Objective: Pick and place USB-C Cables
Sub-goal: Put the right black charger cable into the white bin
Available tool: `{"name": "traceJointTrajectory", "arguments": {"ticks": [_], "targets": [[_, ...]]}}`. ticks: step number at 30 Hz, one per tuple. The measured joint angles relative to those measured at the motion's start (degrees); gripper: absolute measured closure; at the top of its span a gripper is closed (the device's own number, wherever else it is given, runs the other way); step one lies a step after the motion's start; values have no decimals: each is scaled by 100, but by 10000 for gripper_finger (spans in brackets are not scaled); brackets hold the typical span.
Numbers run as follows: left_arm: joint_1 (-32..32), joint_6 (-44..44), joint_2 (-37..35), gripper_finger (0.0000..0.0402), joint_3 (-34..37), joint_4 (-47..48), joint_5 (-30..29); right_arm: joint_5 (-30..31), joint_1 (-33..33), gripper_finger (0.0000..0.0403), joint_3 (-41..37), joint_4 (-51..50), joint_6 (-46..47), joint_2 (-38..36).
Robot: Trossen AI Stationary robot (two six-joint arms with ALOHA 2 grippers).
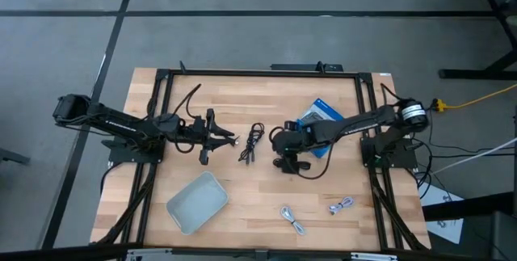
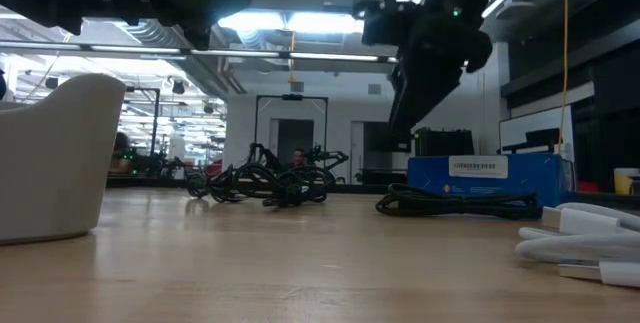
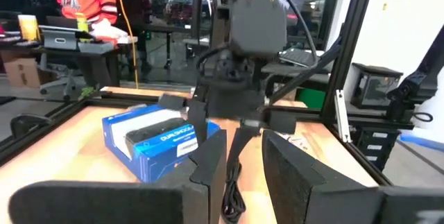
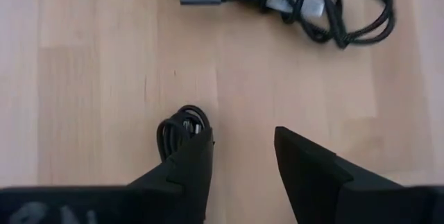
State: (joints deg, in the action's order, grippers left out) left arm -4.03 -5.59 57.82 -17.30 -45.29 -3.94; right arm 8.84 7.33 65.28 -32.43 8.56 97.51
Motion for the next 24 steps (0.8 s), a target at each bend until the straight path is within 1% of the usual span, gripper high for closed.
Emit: {"name": "traceJointTrajectory", "arguments": {"ticks": [6, 12, 24], "targets": [[0, -13, 0, 315, 0, -12, -1, -134, 94, 244, 0, -11, 39, 354], [0, -22, 0, 315, 0, -16, -2, -140, 167, 244, -2, -19, 48, 623], [0, -24, 0, 315, 2, 80, -3, -306, 199, 244, -4, -411, 498, 759]]}}
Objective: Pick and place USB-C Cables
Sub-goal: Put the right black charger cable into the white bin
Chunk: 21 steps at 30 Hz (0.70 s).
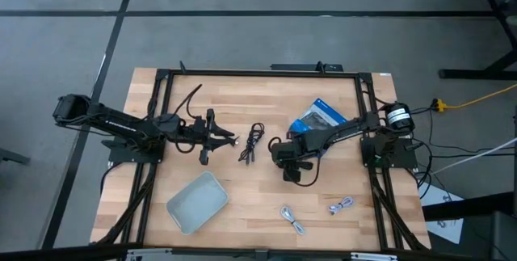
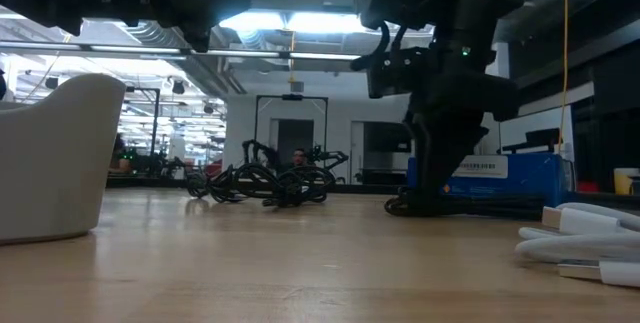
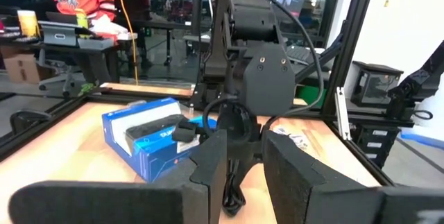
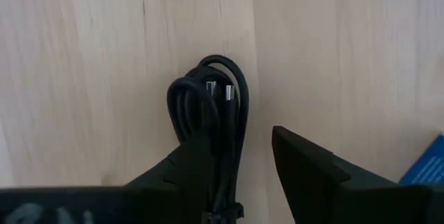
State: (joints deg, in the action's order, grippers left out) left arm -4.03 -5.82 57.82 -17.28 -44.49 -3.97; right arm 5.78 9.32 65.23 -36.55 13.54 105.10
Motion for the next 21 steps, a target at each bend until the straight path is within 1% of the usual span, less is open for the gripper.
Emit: {"name": "traceJointTrajectory", "arguments": {"ticks": [2, 8, 11, 21], "targets": [[0, 0, 0, 315, -2, 0, 0, -103, 1, 244, 0, -68, 56, -2], [0, 0, 0, 315, 0, 24, -2, -766, 37, 244, 0, -293, 253, -2], [0, 0, 0, 315, -1, 24, -2, -862, 66, 244, 0, -329, 278, -2], [0, 0, 0, 315, 0, 28, -4, -850, 161, 244, -2, -254, 283, 155]]}}
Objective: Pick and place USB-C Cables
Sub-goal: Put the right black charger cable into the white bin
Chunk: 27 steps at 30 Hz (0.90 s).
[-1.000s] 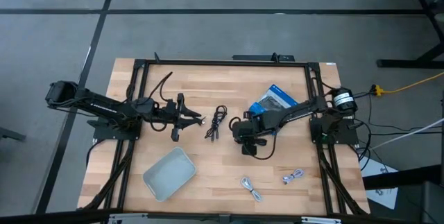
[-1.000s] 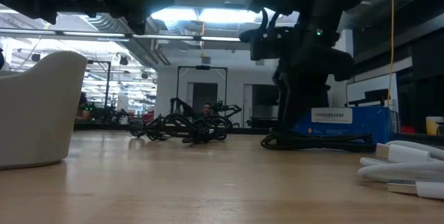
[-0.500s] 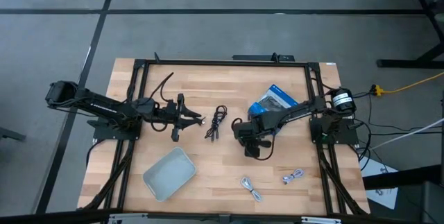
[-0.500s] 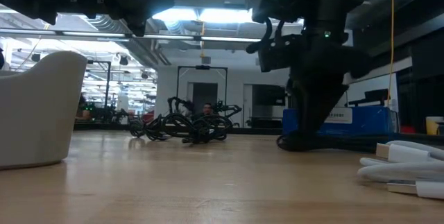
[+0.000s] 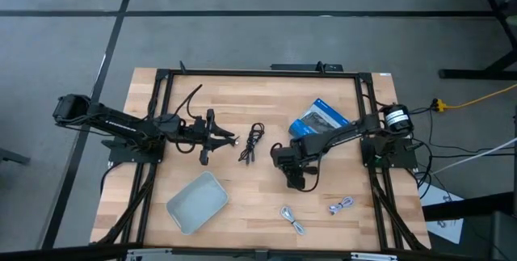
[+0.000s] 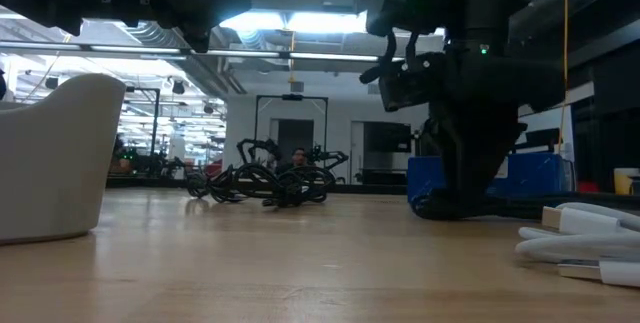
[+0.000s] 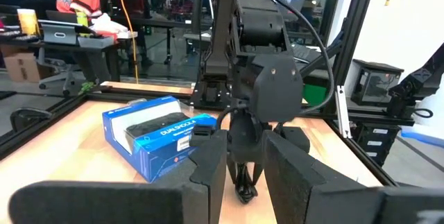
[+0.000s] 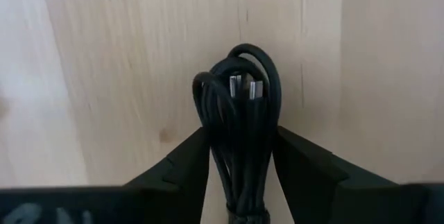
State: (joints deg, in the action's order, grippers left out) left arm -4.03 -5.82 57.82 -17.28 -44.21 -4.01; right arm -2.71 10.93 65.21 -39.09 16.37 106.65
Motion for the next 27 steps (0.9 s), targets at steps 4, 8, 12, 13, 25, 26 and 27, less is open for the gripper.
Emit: {"name": "traceJointTrajectory", "arguments": {"ticks": [4, 8, 12, 13, 25, 26, 27], "targets": [[0, 0, 0, 315, 0, 3, -2, 34, 1, 246, 10, 35, 90, 144], [-2, 0, 0, 315, 0, 2, -103, 84, 1, 258, 13, 39, 249, 152], [-1, 0, 0, 315, 0, 2, -310, 166, 1, 291, 11, 37, 489, 140], [-2, 0, 0, 315, 0, 4, -346, 175, -2, 302, 12, 37, 556, 140], [0, 292, -508, 315, 4, -167, -472, 1108, -30, 329, 918, -120, -196, 173], [0, 389, -673, 315, 4, -159, -472, 1216, -25, 330, 1089, -183, -350, 173], [0, 497, -836, 315, 4, -110, -473, 1355, -19, 330, 1274, -221, -518, 173]]}}
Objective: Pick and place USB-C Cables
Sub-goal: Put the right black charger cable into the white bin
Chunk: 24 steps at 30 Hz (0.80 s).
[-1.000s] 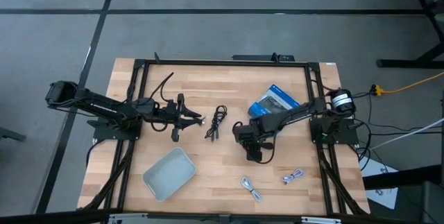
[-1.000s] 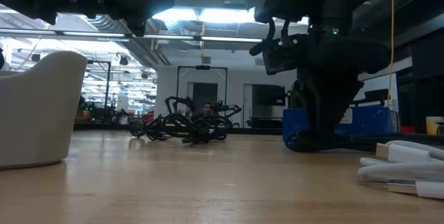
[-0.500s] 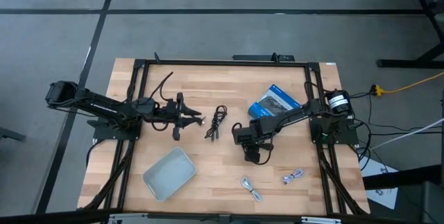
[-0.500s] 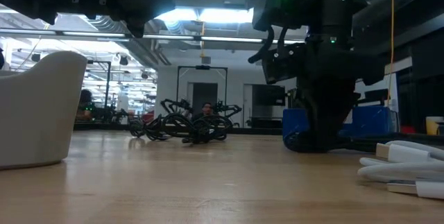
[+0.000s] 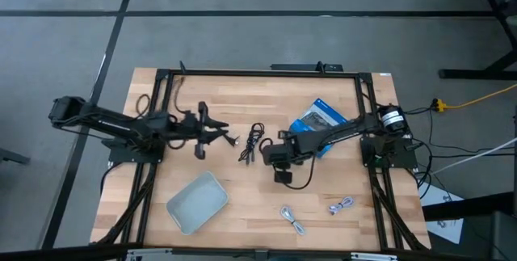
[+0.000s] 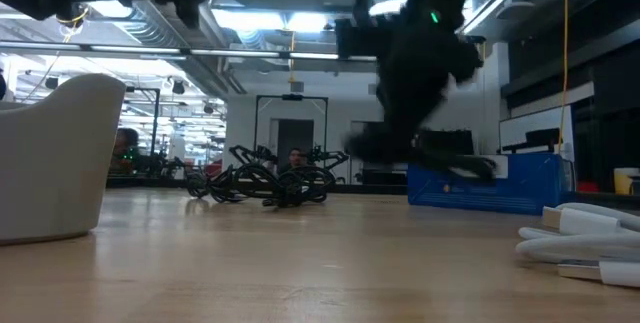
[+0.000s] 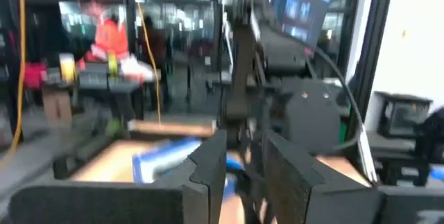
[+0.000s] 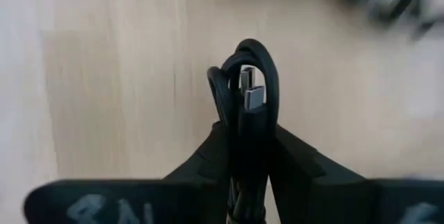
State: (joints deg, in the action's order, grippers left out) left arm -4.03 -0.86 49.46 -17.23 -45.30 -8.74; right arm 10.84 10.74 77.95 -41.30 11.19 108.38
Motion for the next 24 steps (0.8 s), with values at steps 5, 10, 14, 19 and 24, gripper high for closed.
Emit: {"name": "traceJointTrajectory", "arguments": {"ticks": [5, 10, 14, 19, 24], "targets": [[-4, 586, -910, 315, 0, 724, -496, 610, -6, 330, 890, 367, -1069, -12], [-4, 641, -1718, 315, -2, 2207, -1915, -149, -2, 330, 1206, 1947, -2328, -17], [0, 350, -2112, 315, -1, 3008, -2704, -1586, -2, 330, 1206, 3045, -2676, 19], [0, 111, -2288, 316, -2, 3334, -2867, -2069, -3, 330, 1205, 4206, -2672, 392], [0, -62, -2289, 316, 0, 3443, -2867, -2604, -6, 330, 1420, 4548, -2564, 912]]}}
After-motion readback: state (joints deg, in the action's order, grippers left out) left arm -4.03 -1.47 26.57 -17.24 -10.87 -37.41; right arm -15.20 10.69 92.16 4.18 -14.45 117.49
